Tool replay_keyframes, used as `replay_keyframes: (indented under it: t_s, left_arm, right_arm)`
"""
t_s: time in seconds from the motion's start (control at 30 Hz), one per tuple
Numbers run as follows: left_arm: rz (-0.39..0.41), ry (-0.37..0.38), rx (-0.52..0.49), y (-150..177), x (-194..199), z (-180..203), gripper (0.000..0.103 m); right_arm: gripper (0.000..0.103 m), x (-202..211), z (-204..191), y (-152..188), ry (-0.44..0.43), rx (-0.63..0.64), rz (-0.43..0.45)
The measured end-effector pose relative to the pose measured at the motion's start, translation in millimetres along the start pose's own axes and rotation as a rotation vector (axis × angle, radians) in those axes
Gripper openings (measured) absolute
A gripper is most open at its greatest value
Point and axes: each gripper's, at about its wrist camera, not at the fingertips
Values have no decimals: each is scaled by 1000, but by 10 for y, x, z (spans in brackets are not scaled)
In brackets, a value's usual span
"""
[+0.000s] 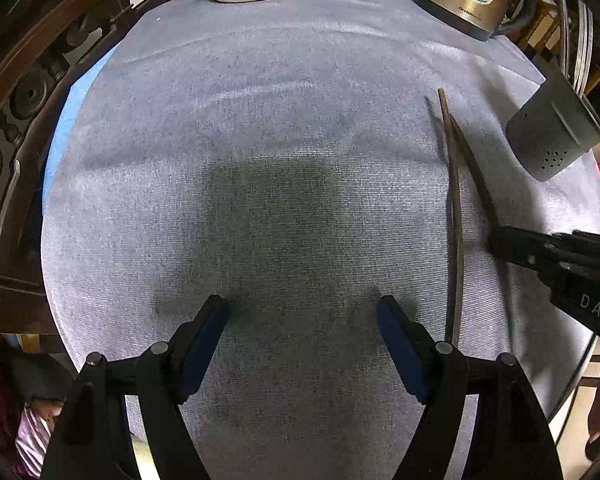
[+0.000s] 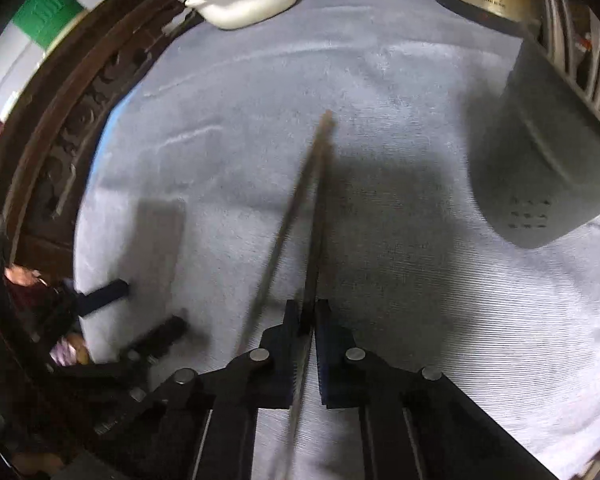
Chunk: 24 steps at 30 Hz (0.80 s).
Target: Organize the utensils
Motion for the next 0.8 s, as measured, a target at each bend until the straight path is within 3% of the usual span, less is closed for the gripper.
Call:
replay_keyframes:
  t_s: [0.33,0.63,0.8]
  left_arm:
    - [-21,10,-12,-80,-9,57,78]
    - [-37,41,-59,-442,25,400,78]
    - [-110,94,-51,-757,-123,607,78]
  right_arm:
    - [7,66,399,251,123,70,-50]
    - [8,58,503,247,101,87,-60]
    - [8,52,541,199,78,83,-60]
Point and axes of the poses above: each gripper's, at about its wrist camera, not at the fingertips, and x roughly against the way its jaws point, z to its right, y to its underside, and after that the axes turned 12 degrees about y, right-handed
